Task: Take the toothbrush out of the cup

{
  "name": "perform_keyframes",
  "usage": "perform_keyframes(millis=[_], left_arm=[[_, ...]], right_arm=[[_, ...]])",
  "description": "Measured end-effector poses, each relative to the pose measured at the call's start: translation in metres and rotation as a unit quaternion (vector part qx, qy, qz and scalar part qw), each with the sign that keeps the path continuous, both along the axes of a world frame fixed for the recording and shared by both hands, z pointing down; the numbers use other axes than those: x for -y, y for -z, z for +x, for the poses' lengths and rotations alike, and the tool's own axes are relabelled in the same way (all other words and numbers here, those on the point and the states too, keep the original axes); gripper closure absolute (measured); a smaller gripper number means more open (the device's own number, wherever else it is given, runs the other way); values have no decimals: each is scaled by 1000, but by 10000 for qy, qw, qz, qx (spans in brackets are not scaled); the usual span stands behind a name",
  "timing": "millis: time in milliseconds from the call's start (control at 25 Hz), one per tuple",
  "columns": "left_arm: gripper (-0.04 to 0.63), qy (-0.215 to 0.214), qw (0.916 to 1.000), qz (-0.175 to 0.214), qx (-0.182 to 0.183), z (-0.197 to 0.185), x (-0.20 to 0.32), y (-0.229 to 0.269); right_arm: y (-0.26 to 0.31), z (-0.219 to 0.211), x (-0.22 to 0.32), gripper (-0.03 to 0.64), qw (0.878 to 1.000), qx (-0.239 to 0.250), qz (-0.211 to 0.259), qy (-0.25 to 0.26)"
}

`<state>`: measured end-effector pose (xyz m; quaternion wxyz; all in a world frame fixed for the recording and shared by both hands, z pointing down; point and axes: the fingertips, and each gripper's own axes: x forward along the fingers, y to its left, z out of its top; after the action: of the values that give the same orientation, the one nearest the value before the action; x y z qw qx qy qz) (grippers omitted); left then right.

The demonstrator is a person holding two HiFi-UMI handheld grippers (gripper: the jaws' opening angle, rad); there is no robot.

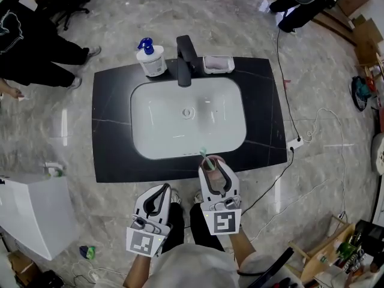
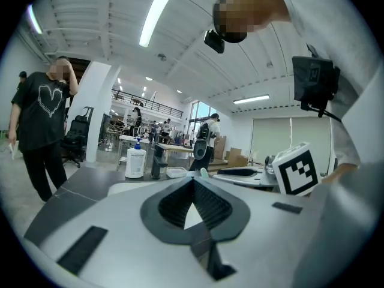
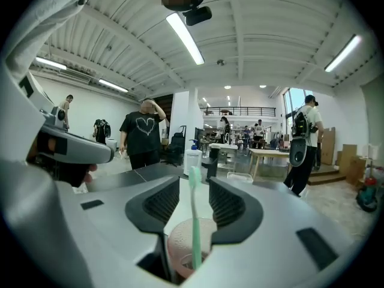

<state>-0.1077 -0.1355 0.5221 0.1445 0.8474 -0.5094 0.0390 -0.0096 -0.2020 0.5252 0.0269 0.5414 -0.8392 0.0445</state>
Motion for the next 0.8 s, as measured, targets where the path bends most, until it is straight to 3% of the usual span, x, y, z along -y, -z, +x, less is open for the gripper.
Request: perform_keyframes(millis=[440, 520, 600, 640, 800], left_arm=[[600, 86, 9999, -75, 16, -10, 10, -2], [600, 84, 9999, -64, 8, -10, 11, -1], [600, 22, 9999, 97, 16, -9, 13, 3], [600, -1, 9999, 154, 18, -9, 14, 4], [600, 99, 9999, -96, -34, -12, 12, -3]], right_arm=[[-6, -3, 7, 477, 9999, -76, -136, -71], [-20, -4, 3, 477, 9962, -785, -323, 173], [-34, -4, -1, 477, 9814, -1788, -500, 488], [-38, -5, -1, 477, 9758, -2056, -527, 534], [-41, -8, 2, 477, 9718, -2252, -513, 474]])
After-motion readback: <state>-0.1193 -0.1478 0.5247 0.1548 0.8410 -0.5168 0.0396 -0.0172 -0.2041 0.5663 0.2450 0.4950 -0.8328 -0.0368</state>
